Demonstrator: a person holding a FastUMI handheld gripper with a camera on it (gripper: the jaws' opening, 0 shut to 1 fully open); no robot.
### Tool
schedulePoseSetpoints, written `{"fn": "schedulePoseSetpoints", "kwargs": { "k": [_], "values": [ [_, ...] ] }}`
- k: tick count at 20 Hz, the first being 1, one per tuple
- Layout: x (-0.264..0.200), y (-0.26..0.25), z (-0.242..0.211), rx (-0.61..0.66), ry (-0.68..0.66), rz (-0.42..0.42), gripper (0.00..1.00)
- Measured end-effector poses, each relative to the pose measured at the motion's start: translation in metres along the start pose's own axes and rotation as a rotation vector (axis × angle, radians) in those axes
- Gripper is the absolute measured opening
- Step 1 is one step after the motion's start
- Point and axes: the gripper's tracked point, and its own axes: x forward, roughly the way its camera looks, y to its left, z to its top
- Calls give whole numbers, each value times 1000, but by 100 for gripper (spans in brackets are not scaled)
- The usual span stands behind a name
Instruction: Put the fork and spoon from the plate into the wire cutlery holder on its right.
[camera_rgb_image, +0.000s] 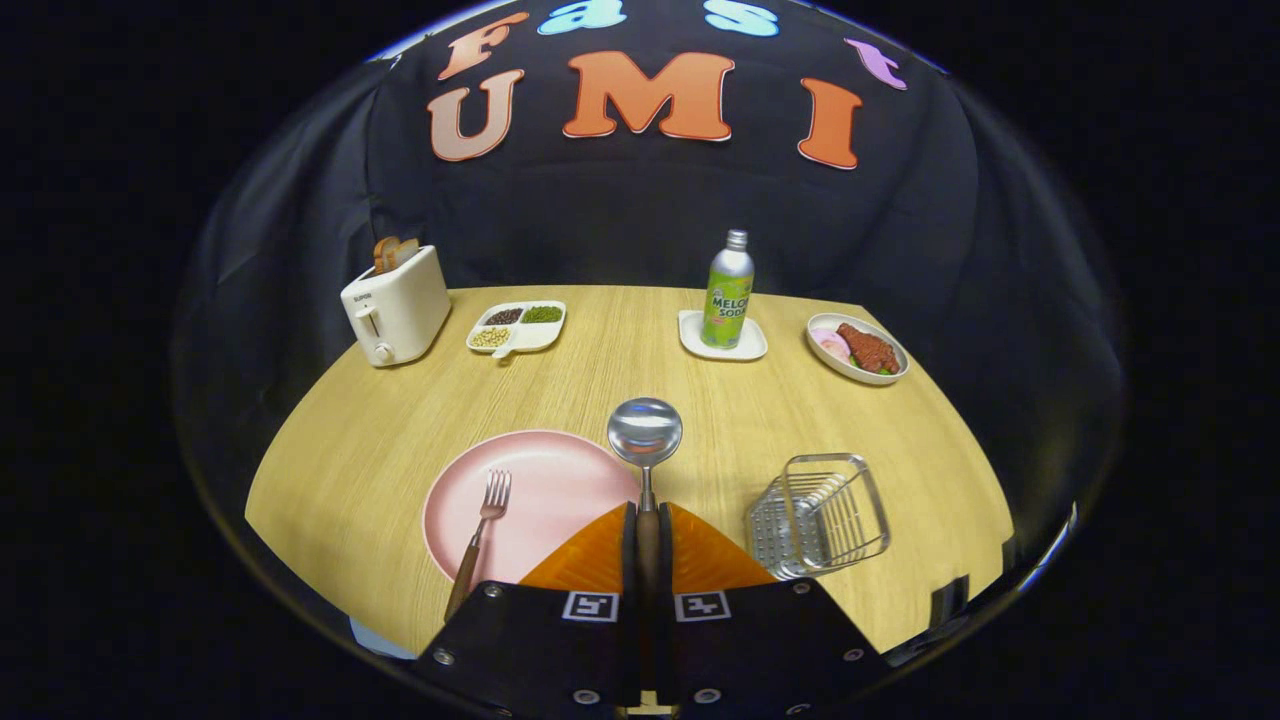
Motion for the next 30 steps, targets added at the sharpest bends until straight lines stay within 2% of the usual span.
{"fn": "schedulePoseSetpoints", "kwargs": {
  "k": [7,12,20,23,30],
  "values": [
    [-25,-54,6,-64,47,-78,6],
    [-34,-83,-5,-111,128,-102,6],
    [-28,-99,-30,-132,352,-46,6],
    [-21,-101,-39,-95,442,-22,6],
    [-4,-115,-45,-106,570,-27,6]
  ]
}}
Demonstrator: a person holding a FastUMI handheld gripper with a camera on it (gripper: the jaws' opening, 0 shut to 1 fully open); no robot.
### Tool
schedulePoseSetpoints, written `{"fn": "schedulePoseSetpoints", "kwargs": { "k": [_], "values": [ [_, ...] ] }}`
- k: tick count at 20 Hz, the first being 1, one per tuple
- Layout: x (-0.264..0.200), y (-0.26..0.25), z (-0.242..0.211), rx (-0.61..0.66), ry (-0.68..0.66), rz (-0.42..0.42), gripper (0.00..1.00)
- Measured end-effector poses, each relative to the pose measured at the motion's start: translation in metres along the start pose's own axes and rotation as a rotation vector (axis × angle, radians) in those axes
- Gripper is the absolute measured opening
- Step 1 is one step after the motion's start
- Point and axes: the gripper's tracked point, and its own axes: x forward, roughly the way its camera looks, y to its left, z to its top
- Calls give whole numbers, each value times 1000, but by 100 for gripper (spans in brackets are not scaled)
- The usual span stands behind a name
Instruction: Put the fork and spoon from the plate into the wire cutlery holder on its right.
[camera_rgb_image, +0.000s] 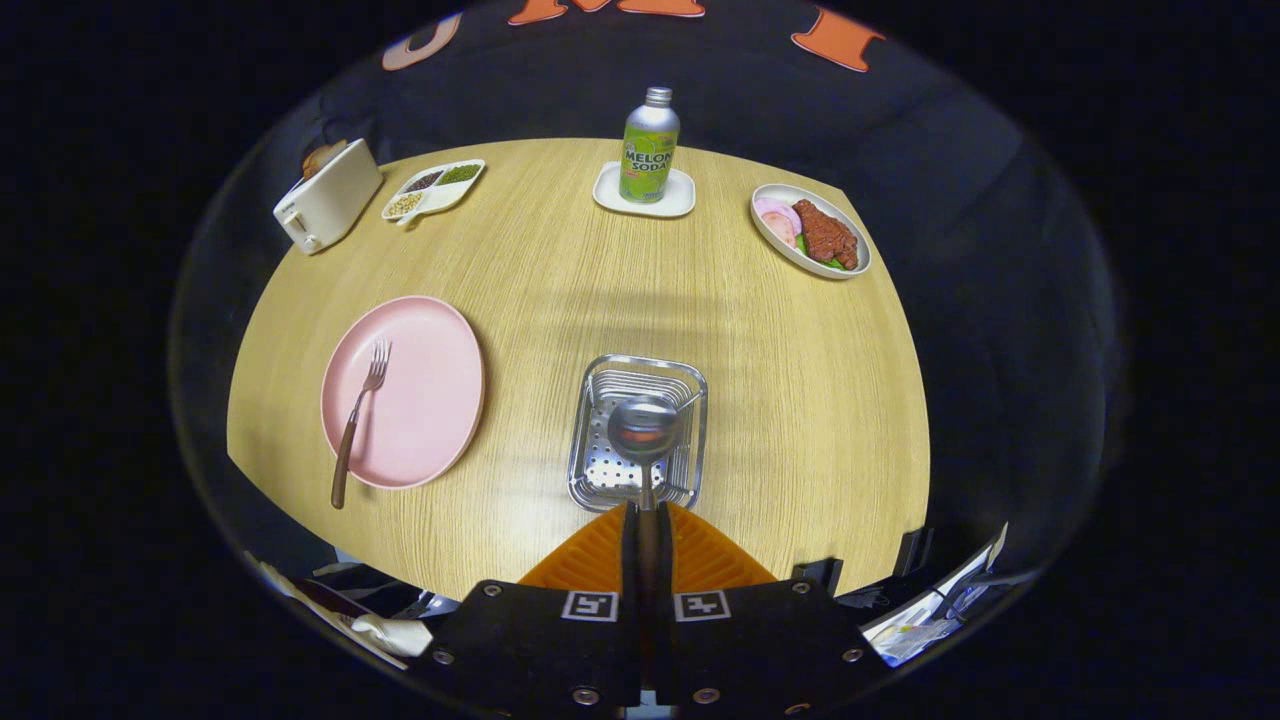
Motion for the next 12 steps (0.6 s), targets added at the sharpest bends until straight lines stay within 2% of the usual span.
{"fn": "schedulePoseSetpoints", "kwargs": {
  "k": [12],
  "values": [
    [27,8,9,-27,191,48,6]
  ]
}}
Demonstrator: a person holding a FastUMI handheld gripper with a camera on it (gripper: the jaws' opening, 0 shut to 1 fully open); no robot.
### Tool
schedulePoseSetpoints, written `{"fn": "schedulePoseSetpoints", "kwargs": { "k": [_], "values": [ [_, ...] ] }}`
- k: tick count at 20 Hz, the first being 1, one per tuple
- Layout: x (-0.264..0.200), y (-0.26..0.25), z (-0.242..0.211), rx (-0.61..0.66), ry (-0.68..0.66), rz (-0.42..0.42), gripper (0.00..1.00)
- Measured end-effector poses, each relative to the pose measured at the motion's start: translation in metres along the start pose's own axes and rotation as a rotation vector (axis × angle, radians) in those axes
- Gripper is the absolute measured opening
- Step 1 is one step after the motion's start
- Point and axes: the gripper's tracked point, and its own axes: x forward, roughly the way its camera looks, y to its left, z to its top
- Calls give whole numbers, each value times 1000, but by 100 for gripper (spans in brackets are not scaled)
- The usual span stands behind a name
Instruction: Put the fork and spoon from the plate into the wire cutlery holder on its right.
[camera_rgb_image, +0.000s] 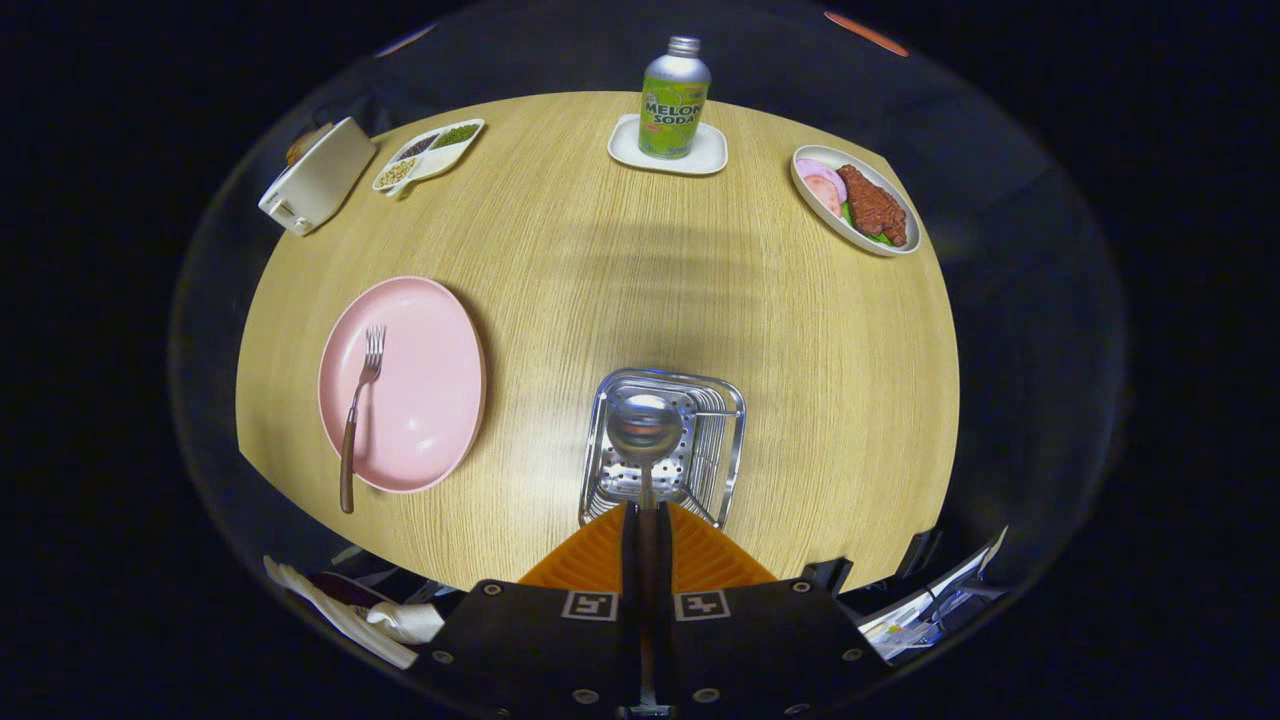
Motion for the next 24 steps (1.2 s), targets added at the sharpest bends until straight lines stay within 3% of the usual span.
{"fn": "schedulePoseSetpoints", "kwargs": {
  "k": [8,14,18,21,24],
  "values": [
    [9,-3,6,14,15,-7,9],
    [-11,-5,10,32,-41,14,14],
    [-43,-12,29,36,-195,-26,20],
    [-77,3,46,25,-338,-11,20],
    [-101,27,56,22,-463,20,31]
  ]
}}
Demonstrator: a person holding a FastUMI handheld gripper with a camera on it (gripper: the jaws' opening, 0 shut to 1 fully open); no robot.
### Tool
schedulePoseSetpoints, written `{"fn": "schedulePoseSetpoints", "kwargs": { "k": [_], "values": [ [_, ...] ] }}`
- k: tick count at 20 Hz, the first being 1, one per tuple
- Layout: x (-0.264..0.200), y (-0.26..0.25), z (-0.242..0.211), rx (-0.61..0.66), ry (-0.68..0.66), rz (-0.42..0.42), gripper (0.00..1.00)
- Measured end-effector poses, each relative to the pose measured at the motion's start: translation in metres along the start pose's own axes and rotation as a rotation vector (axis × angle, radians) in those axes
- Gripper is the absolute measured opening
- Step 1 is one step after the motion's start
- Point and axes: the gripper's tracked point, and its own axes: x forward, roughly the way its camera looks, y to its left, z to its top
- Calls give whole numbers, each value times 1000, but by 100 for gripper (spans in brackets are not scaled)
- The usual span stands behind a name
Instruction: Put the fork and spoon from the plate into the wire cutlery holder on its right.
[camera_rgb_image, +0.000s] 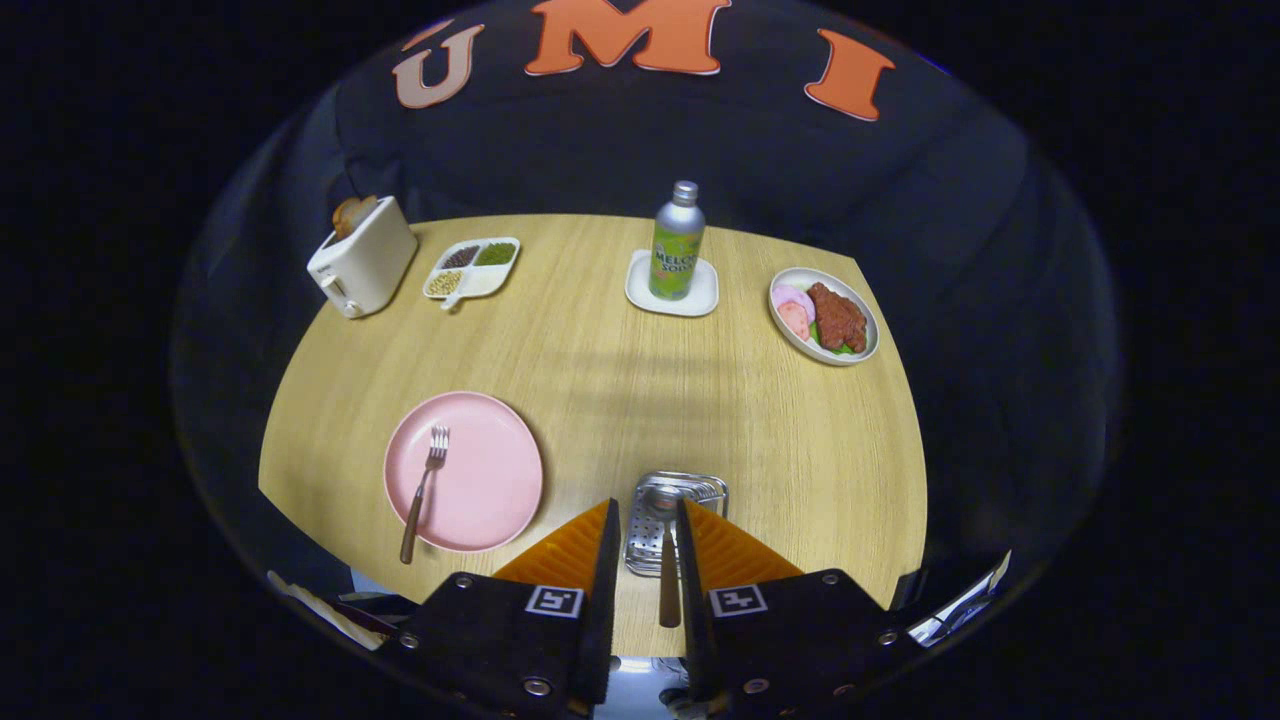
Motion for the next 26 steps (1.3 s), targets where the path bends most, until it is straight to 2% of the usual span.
{"fn": "schedulePoseSetpoints", "kwargs": {
  "k": [2,3,5,8,9,11,16,23,26],
  "values": [
    [-3,16,9,19,-71,20,42],
    [-4,22,11,28,-101,25,50],
    [0,31,10,45,-144,25,51],
    [7,54,11,97,-215,55,72],
    [7,62,14,116,-250,64,86],
    [8,70,18,129,-317,46,97],
    [11,117,11,112,-397,62,98],
    [36,164,-13,80,-378,77,98],
    [46,176,-25,55,-375,57,98]
  ]
}}
